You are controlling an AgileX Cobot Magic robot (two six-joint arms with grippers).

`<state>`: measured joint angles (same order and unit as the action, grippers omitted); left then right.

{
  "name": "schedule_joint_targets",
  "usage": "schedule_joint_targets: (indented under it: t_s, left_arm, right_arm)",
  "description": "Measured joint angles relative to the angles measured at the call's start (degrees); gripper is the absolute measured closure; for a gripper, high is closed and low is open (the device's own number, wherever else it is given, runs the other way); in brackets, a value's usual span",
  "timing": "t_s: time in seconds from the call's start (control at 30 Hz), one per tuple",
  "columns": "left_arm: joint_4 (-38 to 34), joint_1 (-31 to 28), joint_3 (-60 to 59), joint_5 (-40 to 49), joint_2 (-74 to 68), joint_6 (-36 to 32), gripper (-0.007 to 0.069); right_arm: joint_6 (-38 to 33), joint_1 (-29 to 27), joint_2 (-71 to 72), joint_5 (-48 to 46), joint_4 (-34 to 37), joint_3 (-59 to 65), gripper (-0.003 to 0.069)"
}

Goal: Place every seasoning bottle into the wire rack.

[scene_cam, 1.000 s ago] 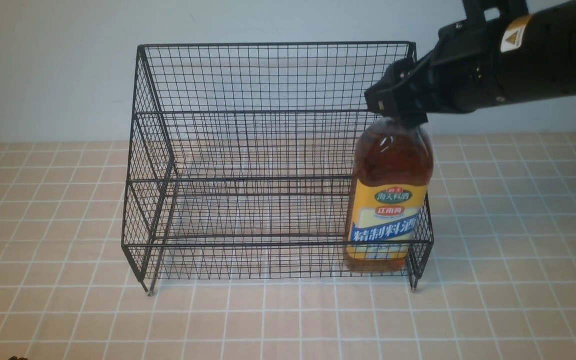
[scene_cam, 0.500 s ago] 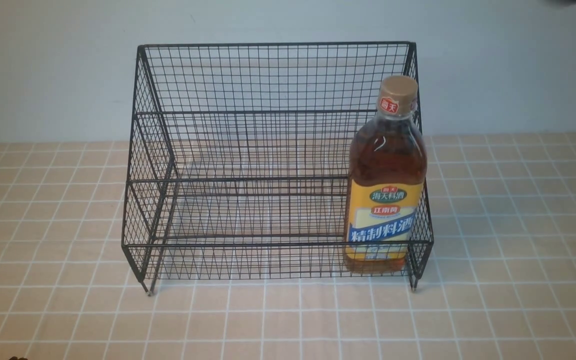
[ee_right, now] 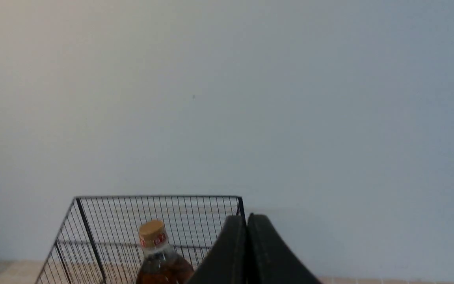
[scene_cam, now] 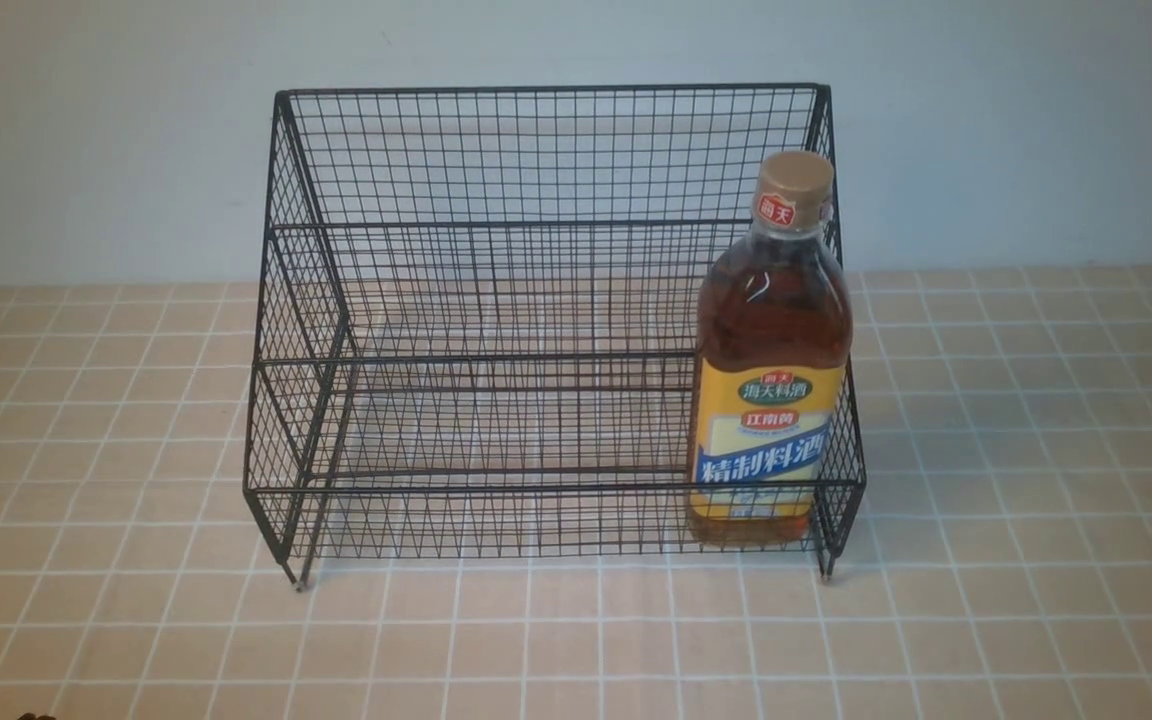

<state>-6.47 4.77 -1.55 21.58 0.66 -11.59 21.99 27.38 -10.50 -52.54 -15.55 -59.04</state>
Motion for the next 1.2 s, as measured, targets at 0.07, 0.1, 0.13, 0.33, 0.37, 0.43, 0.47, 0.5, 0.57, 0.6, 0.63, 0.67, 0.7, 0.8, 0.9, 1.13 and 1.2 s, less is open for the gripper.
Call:
schedule_joint_targets:
  t_s: [0.07,0.1,0.13,0.33,0.37,0.43,0.47,0.5,0.57,0.6,0.63,0.67,0.7,0.8,0.9,1.13,1.2]
  left_arm:
    - [0.00,0.00,0.00,0.00,0.00,0.00,0.0634]
    - [0.00,0.00,0.00,0.00,0.00,0.00,0.0634]
    - [0.00,0.00,0.00,0.00,0.00,0.00,0.0634]
    - [0.00,0.00,0.00,0.00,0.00,0.00,0.0634]
    - [0.00,0.00,0.00,0.00,0.00,0.00,0.0634]
    - [-0.01,0.00,0.00,0.00,0.00,0.00,0.0634]
    - [-0.01,0.00,0.00,0.00,0.00,0.00,0.0634]
    - [-0.01,0.00,0.00,0.00,0.00,0.00,0.0634]
    - [-0.01,0.00,0.00,0.00,0.00,0.00,0.0634]
    - [-0.01,0.00,0.00,0.00,0.00,0.00,0.0634]
    - [-0.01,0.00,0.00,0.00,0.00,0.00,0.0634]
    - [-0.01,0.00,0.00,0.00,0.00,0.00,0.0634]
    - [-0.01,0.00,0.00,0.00,0.00,0.00,0.0634]
    - [-0.01,0.00,0.00,0.00,0.00,0.00,0.0634]
    - [-0.01,0.00,0.00,0.00,0.00,0.00,0.0634]
    - [-0.01,0.00,0.00,0.00,0.00,0.00,0.0634]
    - [-0.01,0.00,0.00,0.00,0.00,0.00,0.0634]
  right_arm:
    - [1.90,0.00,4.84,2.93,-0.46,3.95,0.0671]
    - [2.37,0.00,6.23,3.91,-0.52,5.48,0.0671]
    - [2.62,0.00,7.33,4.77,-0.52,7.16,0.0671]
    - [3.12,0.00,9.71,6.13,-0.04,12.35,0.0672]
    - [3.12,0.00,9.71,6.29,0.49,12.75,0.0672]
    - [3.12,0.00,9.71,6.47,1.30,13.48,0.0672]
    - [3.12,0.00,9.71,6.47,1.62,14.00,0.0672]
    - [3.12,0.00,9.71,6.52,1.80,14.28,0.0672]
    - [3.12,0.00,9.71,6.58,2.16,15.21,0.0672]
    - [3.12,0.00,9.71,6.58,2.27,15.77,0.0672]
    - [3.12,0.00,9.71,6.58,2.27,15.96,0.0672]
    - [3.12,0.00,9.71,6.63,2.27,16.63,0.0672]
    - [3.12,0.00,9.71,6.63,2.27,17.17,0.0672]
    - [3.12,0.00,9.71,6.56,2.15,17.85,0.0672]
    - [2.65,0.00,9.71,6.62,2.17,18.19,0.0672]
    - [-12.21,0.00,9.71,12.60,10.37,21.67,0.0672]
    - [-15.60,0.00,9.71,15.27,12.59,22.95,0.0672]
